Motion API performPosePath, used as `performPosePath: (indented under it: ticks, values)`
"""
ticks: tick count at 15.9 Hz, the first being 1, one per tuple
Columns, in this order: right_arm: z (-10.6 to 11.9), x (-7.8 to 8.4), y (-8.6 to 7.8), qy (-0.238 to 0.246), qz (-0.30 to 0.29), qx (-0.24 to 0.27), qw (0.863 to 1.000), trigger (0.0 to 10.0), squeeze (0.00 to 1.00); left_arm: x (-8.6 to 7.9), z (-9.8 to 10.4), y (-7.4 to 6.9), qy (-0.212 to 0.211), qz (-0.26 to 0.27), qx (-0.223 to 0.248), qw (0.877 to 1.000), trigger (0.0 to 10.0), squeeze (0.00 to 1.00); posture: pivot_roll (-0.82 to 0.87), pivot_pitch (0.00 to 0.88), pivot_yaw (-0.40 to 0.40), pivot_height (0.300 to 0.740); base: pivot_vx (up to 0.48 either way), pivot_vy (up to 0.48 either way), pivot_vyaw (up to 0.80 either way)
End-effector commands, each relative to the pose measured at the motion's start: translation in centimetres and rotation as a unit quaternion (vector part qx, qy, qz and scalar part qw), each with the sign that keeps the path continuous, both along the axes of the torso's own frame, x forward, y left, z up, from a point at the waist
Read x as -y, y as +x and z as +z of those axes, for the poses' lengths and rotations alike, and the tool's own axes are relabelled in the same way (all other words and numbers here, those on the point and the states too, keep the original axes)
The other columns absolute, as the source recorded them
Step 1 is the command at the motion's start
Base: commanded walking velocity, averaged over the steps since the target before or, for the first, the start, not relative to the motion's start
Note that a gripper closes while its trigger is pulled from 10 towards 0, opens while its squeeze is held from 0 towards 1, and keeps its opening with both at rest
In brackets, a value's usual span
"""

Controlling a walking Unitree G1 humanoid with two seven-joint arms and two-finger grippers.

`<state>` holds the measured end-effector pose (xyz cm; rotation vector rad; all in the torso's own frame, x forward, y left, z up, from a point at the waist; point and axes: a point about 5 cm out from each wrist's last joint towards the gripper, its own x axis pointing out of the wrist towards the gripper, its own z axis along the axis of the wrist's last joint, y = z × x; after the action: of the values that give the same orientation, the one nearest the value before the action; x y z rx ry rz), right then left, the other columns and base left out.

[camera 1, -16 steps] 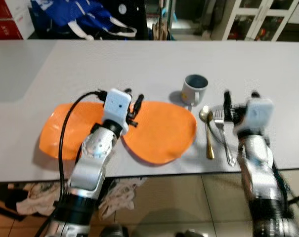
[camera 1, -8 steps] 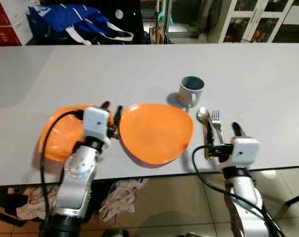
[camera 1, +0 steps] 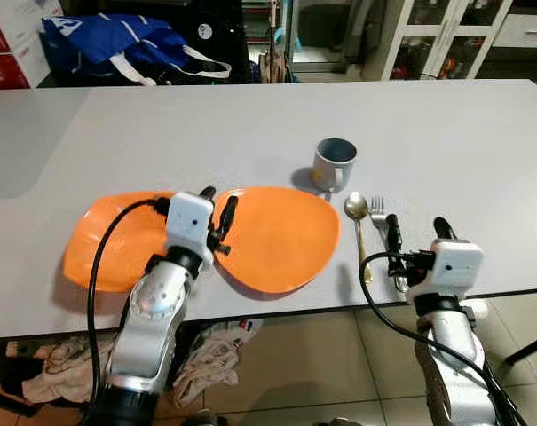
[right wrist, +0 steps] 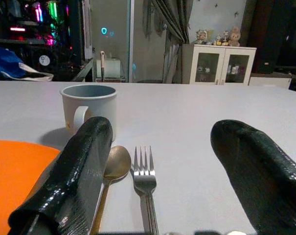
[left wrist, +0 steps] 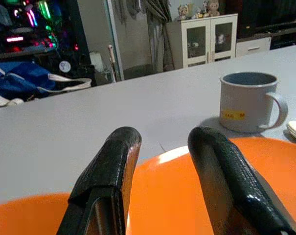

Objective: Setting the table

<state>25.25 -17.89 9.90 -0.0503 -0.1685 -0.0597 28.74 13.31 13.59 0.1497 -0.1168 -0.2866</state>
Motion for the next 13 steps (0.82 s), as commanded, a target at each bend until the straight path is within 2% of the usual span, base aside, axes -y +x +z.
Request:
performPosePath:
  ticks: [1, 4, 6, 13]
  values:
    - [0.06, -0.16, 0.37, 0.001, 0.007, -0.006, 1.000, 10.0, 0.00, 0.40, 0.16, 0.27, 0.005, 0.001, -0.005, 1.000, 10.0, 0.00, 0.02, 0.000, -0.001, 0.740, 0.000, 0.000, 0.00]
    - [0.06, -0.48, 0.77, 0.005, 0.016, -0.013, 1.000, 10.0, 0.00, 0.76, 0.44, 0.33, -0.010, 0.000, -0.009, 1.000, 10.0, 0.00, 0.02, 0.000, -0.007, 0.740, 0.000, 0.000, 0.00]
    - [0.10, -0.35, 0.97, 0.005, 0.010, -0.016, 1.000, 10.0, 0.00, 0.84, 0.47, 0.33, -0.009, -0.001, -0.009, 1.000, 10.0, 0.00, 0.02, 0.000, -0.007, 0.740, 0.000, 0.270, 0.76]
    - [-0.38, -0.30, 0.98, 0.000, 0.006, -0.032, 0.999, 10.0, 0.00, 1.20, 0.72, 0.30, -0.010, -0.010, -0.007, 1.000, 10.0, 0.00, 0.02, 0.000, -0.003, 0.740, 0.000, 0.325, 0.00]
